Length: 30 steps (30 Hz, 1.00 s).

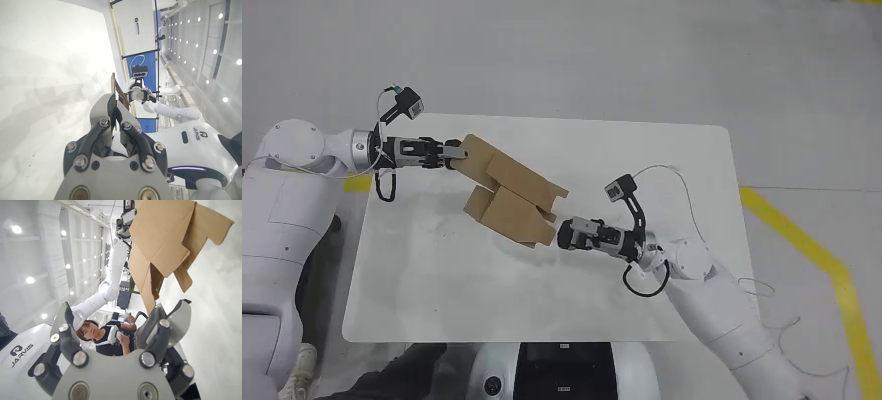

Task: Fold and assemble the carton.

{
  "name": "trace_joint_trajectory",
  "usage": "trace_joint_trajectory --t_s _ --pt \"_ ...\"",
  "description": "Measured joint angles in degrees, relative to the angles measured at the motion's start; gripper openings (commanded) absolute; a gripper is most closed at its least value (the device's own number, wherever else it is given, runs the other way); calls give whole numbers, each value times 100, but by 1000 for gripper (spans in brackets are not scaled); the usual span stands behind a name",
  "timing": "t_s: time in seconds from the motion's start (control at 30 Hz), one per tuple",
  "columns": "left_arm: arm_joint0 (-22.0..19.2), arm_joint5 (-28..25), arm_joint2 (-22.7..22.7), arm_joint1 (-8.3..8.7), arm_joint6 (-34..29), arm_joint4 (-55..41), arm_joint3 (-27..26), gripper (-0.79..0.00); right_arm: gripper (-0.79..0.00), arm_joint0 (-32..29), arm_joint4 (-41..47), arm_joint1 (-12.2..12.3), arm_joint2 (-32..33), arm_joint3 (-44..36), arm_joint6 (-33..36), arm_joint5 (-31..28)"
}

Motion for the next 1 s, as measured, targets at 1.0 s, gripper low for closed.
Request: trace_joint_trajectory --t_s 1.0 --pt "0 0 0 0 0 0 0 -785 -145 255 409 -206 -339 390 74 9"
